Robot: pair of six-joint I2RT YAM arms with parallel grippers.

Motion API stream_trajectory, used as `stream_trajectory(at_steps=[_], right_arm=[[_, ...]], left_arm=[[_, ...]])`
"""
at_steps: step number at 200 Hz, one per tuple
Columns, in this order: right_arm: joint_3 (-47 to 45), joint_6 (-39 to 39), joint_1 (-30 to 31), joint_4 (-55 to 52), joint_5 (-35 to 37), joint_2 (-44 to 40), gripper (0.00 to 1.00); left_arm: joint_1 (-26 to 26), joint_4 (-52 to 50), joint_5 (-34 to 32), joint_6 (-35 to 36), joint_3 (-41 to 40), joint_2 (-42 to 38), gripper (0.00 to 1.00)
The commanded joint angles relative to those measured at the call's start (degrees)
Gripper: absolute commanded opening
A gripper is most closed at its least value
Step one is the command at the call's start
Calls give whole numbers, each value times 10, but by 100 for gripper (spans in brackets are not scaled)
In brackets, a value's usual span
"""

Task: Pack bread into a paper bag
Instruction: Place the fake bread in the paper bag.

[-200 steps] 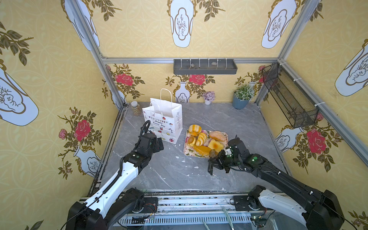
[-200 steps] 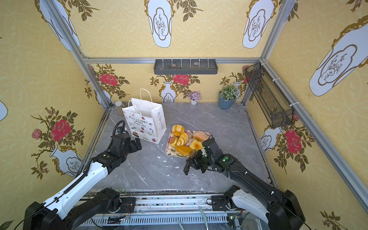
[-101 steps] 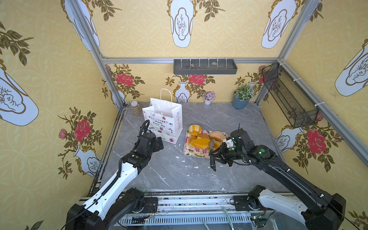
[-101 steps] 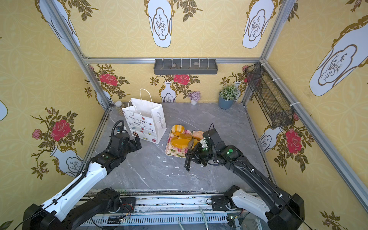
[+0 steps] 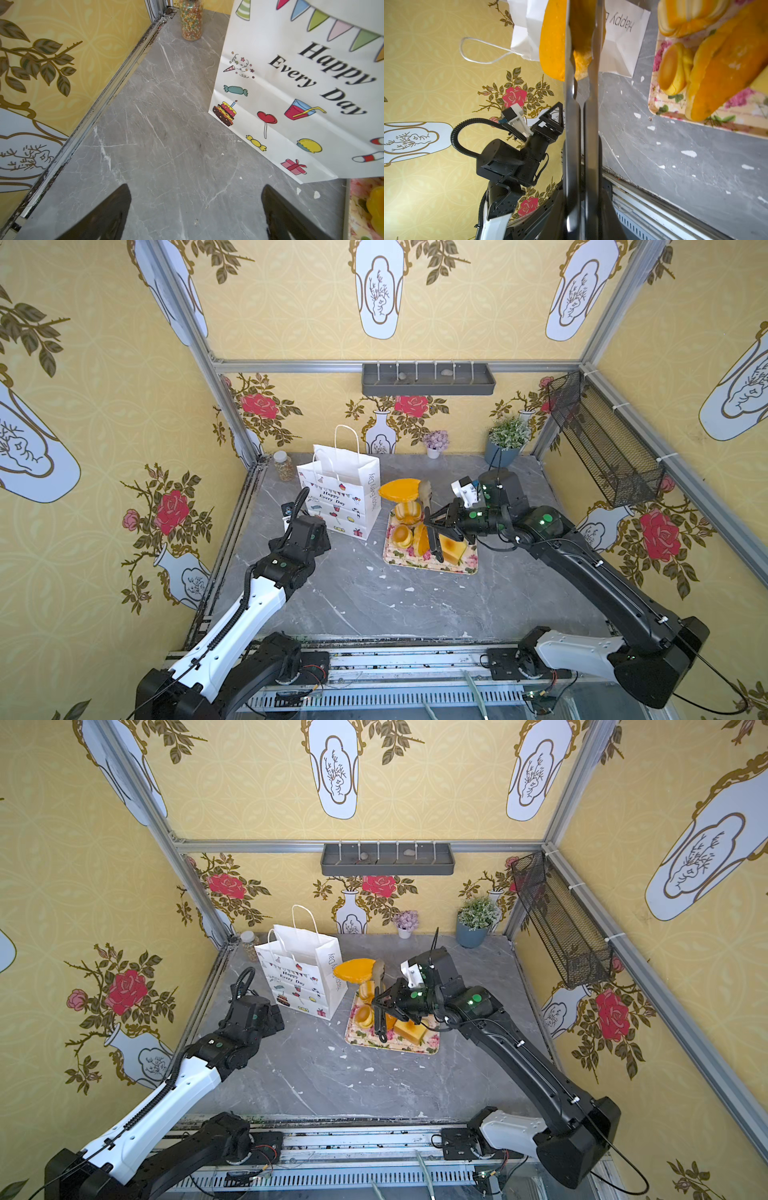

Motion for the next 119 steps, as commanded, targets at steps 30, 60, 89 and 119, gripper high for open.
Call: stream_trajectory(at_steps=[30, 60, 89, 119], right_arm=[[87, -91, -20, 47, -18, 68, 0], [136, -129, -14, 52, -19, 119, 0], [205, -183, 7, 15, 21, 175, 0], [274, -223, 40, -12, 61, 215, 0]], left_arm=[[0, -6, 0, -12, -7, -33, 99], [0, -12, -12, -9, -5, -45, 99], [0, -18, -9, -10, 1, -40, 99], [1, -29, -7, -10, 14, -31, 99]])
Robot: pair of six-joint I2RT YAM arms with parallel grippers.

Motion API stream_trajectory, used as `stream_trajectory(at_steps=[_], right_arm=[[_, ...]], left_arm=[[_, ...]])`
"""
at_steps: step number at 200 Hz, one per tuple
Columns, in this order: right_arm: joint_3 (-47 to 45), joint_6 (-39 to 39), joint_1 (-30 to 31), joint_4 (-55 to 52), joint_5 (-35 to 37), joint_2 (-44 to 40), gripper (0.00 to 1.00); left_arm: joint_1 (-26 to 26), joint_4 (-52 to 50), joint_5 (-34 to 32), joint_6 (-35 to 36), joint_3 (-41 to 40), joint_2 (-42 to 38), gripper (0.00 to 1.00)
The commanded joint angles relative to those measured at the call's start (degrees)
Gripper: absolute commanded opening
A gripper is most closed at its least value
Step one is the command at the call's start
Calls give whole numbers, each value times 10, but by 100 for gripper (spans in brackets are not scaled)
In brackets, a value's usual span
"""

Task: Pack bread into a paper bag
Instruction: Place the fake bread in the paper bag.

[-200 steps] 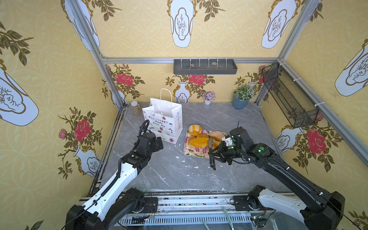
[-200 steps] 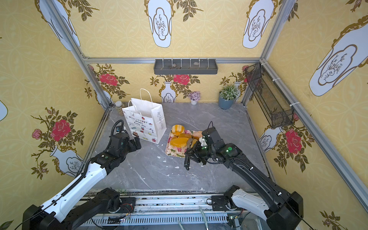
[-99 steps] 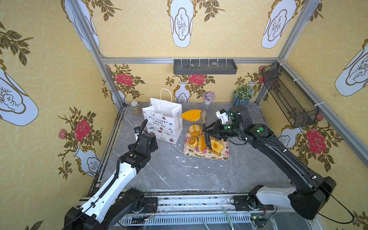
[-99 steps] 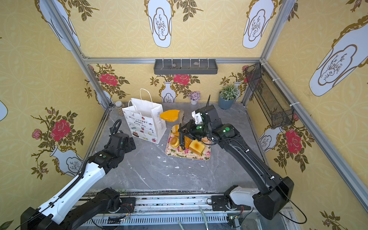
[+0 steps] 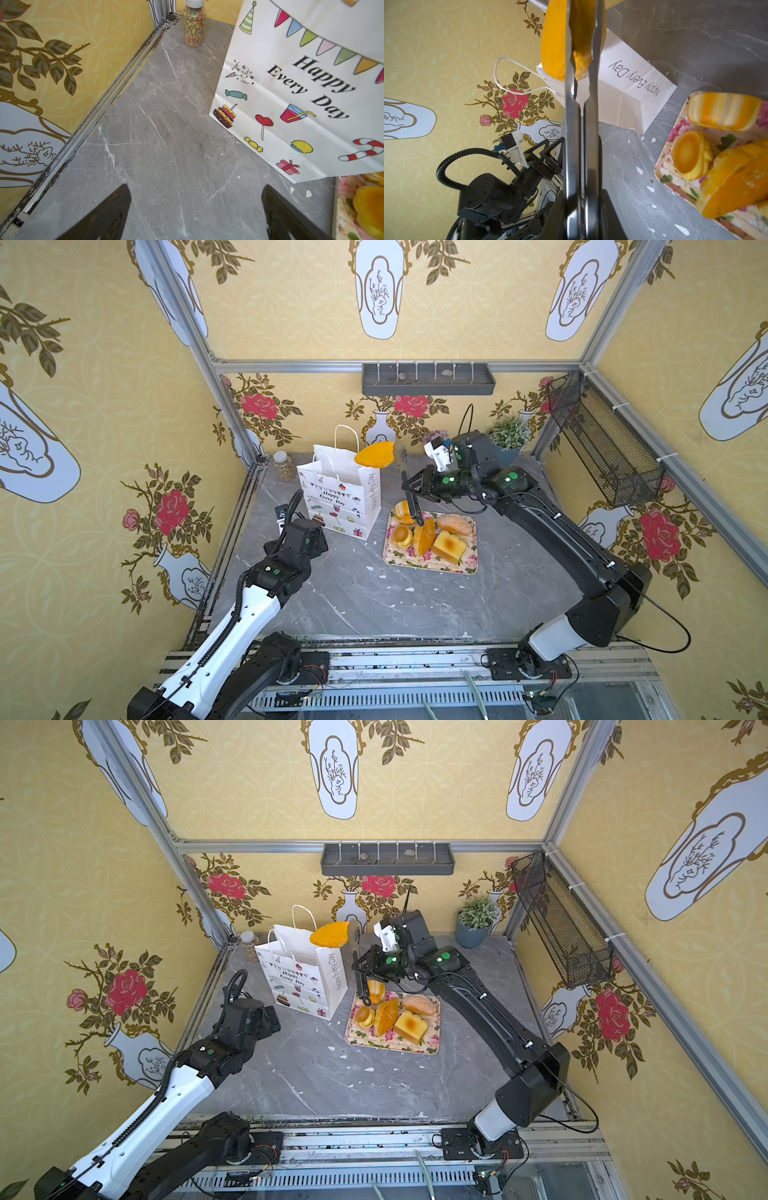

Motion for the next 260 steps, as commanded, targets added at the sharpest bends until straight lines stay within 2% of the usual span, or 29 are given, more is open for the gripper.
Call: stream_trajectory(at_steps=[1, 57, 136, 176, 260], right_arm=[[47, -59, 21, -4, 37, 22, 0], [174, -129, 63, -93, 90, 107, 0], [268, -203, 112, -191, 223, 179, 0], [362, -240, 150, -242, 284, 231, 0], [388, -253, 156, -265, 313, 274, 0]], left_arm=[[1, -12, -8, -5, 7, 5, 99], [0, -5, -9, 0, 12, 14, 99], [0, 1, -11, 6, 12, 18, 99], [0, 4, -9, 5, 9, 24, 99], [1, 7, -9, 6, 5, 23, 99]])
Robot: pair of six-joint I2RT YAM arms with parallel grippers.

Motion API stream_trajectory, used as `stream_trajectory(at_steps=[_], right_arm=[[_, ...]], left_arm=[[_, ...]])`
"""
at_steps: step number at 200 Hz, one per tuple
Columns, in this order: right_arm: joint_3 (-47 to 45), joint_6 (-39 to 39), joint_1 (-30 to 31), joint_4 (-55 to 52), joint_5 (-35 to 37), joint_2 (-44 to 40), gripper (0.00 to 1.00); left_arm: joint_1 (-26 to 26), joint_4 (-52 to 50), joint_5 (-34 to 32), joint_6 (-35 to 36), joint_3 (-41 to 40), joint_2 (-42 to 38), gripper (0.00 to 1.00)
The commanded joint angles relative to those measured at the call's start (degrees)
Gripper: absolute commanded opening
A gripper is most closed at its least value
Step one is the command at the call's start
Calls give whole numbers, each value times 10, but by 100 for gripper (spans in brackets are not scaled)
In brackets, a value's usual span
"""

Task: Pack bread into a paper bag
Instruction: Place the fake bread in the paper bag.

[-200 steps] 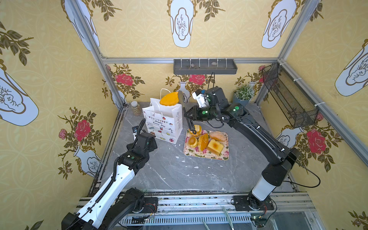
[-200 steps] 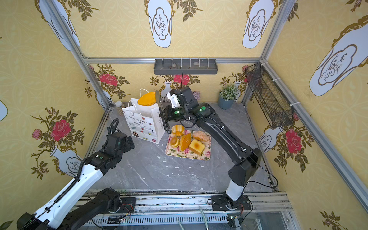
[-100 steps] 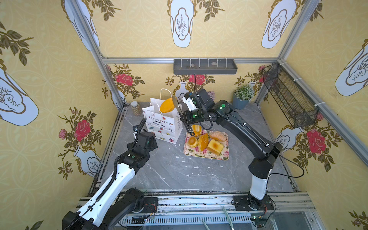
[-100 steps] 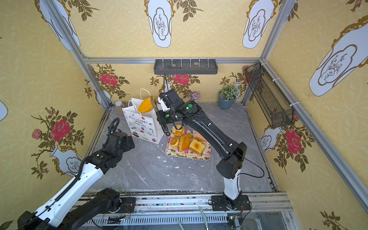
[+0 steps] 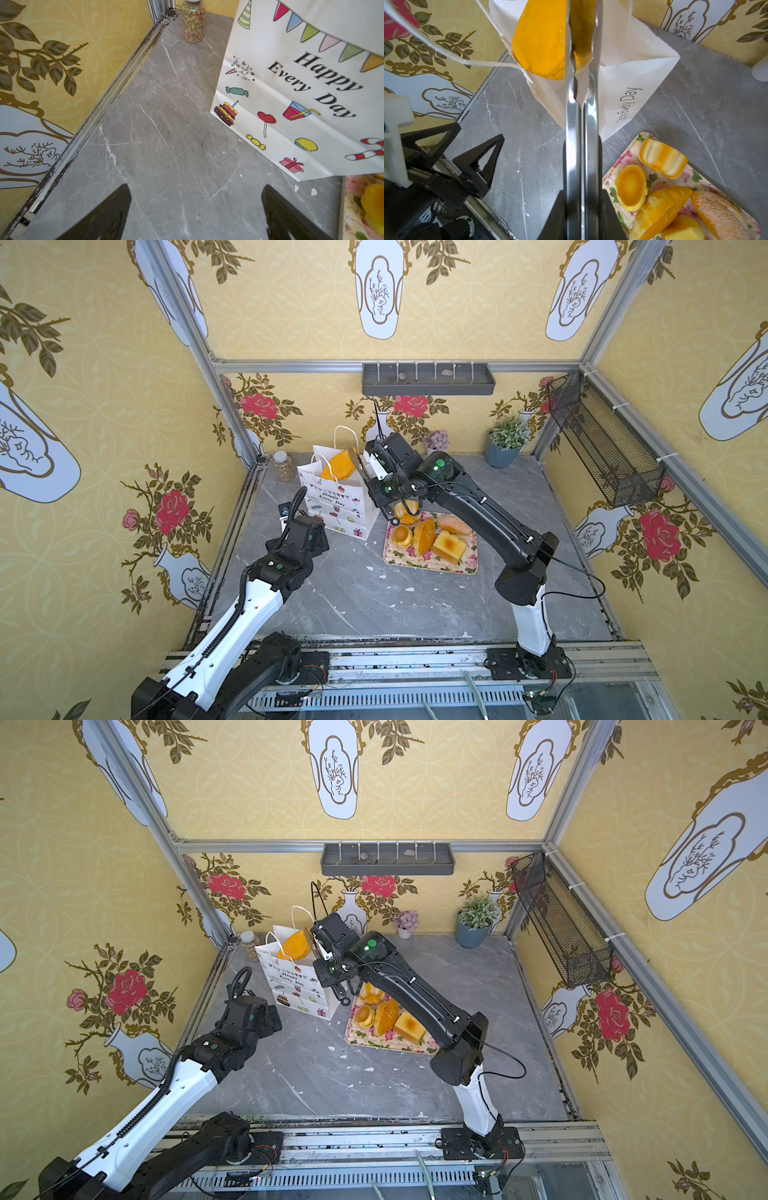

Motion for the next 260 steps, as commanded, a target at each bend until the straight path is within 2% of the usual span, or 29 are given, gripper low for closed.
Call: stream_trajectory(at_steps=[1, 37, 95, 234, 260], right_arm=[[4, -10, 0, -5, 14, 3, 0], [11, -10, 0, -11, 15, 6, 0], [-3, -11, -2, -14, 89, -26, 0], [0, -4, 2, 5, 14, -6, 0], [-3, -1, 2, 8, 6, -13, 6]], left_arm=[[1, 13, -9, 0, -3, 0, 99], [1, 14, -9, 0, -4, 6, 99], [1, 19, -7, 0, -4, 12, 99], [0, 21, -8, 4, -2, 13, 99], [0, 23, -8, 6, -2, 15, 99]])
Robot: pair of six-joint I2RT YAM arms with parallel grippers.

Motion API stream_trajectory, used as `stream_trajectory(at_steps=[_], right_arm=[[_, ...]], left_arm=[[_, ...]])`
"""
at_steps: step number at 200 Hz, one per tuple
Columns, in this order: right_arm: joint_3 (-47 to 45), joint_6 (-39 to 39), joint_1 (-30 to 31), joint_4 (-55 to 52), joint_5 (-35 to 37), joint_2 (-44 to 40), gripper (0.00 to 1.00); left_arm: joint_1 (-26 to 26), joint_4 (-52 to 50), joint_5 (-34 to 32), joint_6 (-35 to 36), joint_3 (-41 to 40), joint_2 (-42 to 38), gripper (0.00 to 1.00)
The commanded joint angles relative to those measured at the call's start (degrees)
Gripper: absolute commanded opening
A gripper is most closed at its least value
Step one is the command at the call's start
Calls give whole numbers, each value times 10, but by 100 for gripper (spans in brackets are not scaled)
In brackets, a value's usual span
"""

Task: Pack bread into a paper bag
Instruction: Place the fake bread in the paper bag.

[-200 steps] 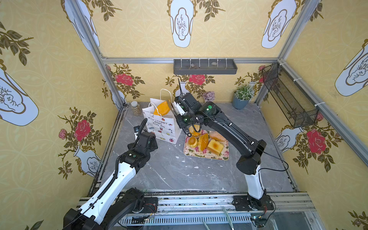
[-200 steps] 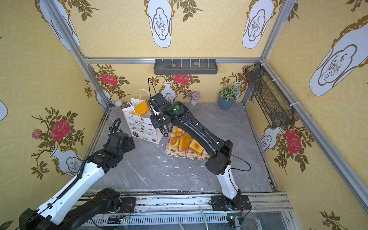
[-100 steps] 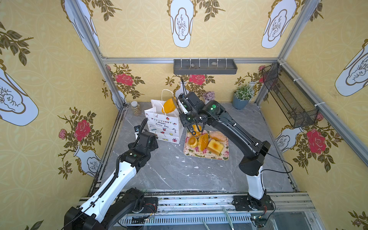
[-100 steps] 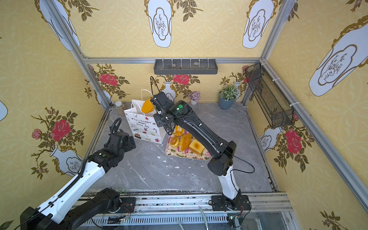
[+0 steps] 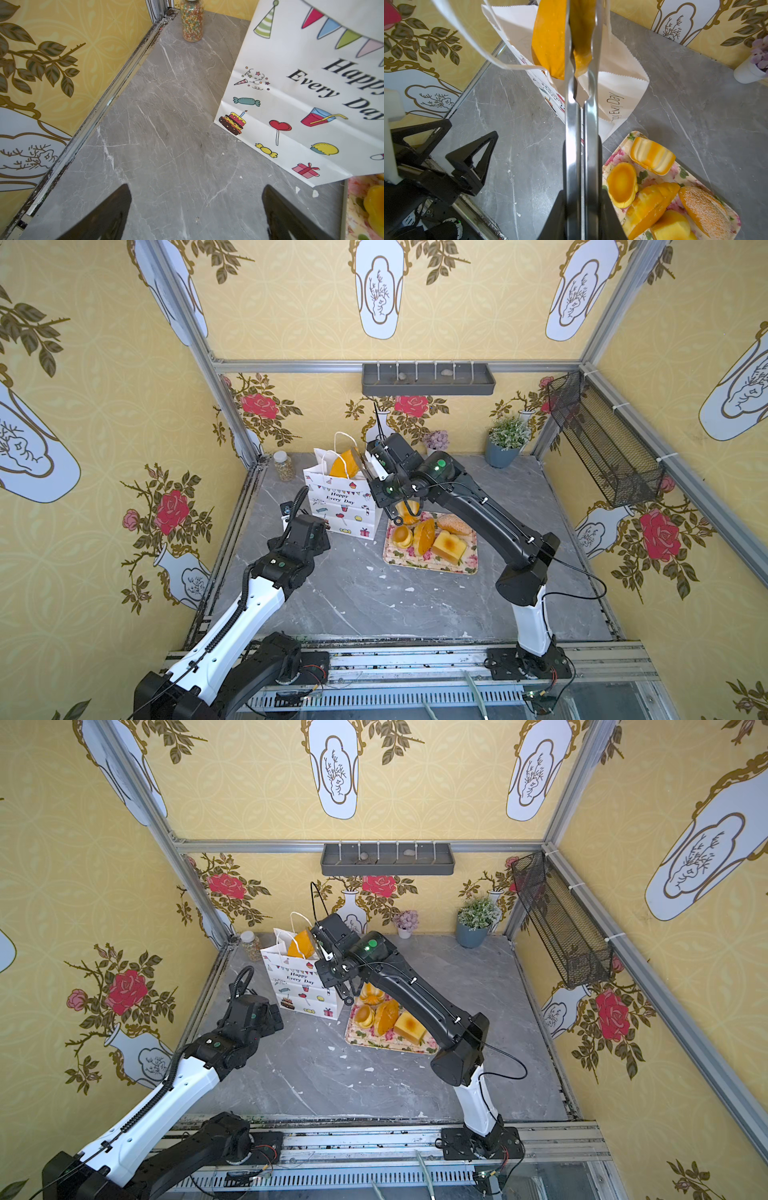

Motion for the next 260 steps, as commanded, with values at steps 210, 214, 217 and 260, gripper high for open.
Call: stream_trajectory(at_steps=[210, 214, 217, 260], right_arm=[[-38, 9, -1, 33, 6, -62, 40], [-43, 10, -1, 31, 9, -68, 40], [-47, 12, -1, 30, 12, -72, 40], [-196, 50, -24, 32, 9, -174, 40]], left_arm=[[1, 13, -7, 0, -7, -6, 99], [0, 12, -7, 0, -8, -6, 99], [0, 12, -7, 0, -7, -6, 99], [0, 13, -4, 0, -7, -7, 99]])
